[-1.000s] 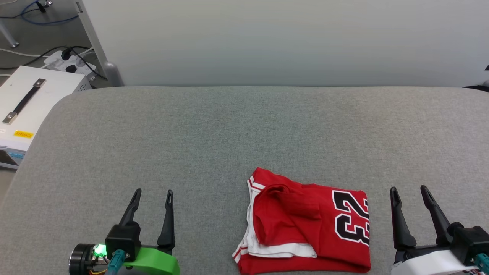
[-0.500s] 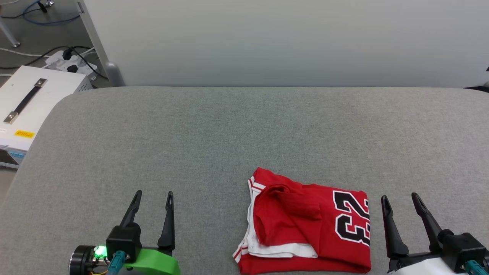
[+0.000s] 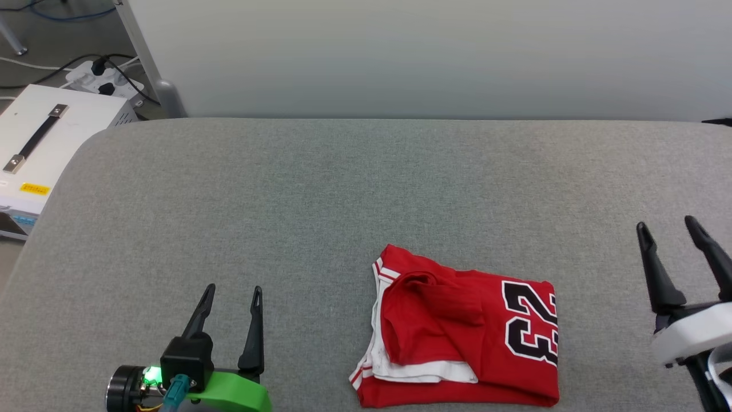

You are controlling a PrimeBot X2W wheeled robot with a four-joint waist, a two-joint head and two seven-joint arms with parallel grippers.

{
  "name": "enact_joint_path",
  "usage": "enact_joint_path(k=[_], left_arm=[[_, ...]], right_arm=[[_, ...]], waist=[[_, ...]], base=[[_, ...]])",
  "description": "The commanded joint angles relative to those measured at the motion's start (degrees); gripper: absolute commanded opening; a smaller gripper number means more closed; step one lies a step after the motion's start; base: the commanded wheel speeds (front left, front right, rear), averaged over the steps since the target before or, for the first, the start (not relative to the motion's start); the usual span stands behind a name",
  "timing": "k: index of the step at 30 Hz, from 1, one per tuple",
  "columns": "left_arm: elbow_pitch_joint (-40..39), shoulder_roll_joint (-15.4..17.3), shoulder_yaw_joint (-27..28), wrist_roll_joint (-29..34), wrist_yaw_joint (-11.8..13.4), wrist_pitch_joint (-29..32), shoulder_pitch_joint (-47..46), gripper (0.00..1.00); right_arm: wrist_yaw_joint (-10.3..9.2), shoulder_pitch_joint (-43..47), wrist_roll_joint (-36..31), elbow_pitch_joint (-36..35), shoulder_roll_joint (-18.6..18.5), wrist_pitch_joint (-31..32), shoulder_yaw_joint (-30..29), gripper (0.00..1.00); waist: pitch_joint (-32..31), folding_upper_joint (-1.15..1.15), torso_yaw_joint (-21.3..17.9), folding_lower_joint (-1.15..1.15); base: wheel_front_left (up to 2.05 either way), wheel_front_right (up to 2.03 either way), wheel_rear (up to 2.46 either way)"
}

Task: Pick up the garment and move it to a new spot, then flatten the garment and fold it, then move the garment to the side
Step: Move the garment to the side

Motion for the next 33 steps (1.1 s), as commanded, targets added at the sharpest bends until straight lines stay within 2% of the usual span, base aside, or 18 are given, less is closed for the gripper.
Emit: enact_joint_path(k=[1,6,9,12,17,23,33], left_arm=[[0.0,-0.2,0.0,0.2,-0.3,-0.3,-0.7,1.0],[-0.1,-0.2,-0.1,0.2,-0.5,-0.3,-1.8,1.0],[-0.1,-0.3,-0.2,0.2,-0.4,-0.3,-2.3,1.0],[-0.2,-0.4,-0.4,0.2,-0.4,-0.3,-2.8,1.0],[-0.2,-0.6,-0.8,0.1,-0.5,-0.3,-3.8,1.0],[-0.1,-0.7,-1.3,0.2,-0.7,-0.3,-5.4,1.0],[0.1,-0.9,-1.8,0.1,-0.9,-0.3,-7.3,1.0]], right_arm=[[-0.05,-1.6,2.7,-0.5,-1.8,2.4,0.5,1.0],[-0.05,-4.4,13.7,-1.5,-10.1,15.6,3.7,1.0],[-0.05,-4.8,19.8,-1.2,-13.1,23.6,5.2,1.0],[-0.05,-4.8,26.0,-0.5,-14.3,30.7,5.9,1.0],[-0.05,-3.6,33.9,2.2,-13.8,39.7,6.8,1.0],[-0.05,-3.3,38.0,6.8,-12.4,44.2,8.7,1.0],[-0.05,-7.9,41.5,14.2,-8.9,42.7,15.9,1.0]], waist=[[0.5,0.0,0.3,0.0],[1.9,0.0,1.0,0.0],[2.7,0.0,1.4,0.0],[3.5,0.0,1.8,0.0],[5.0,0.0,2.6,0.0],[7.1,0.0,3.9,0.0],[9.8,0.0,5.4,0.0]], base=[[0.0,0.0,0.0],[0.0,0.0,0.0],[0.0,0.0,0.0],[0.0,0.0,0.0],[0.0,0.0,0.0],[0.0,0.0,0.0],[0.0,0.0,0.0]])
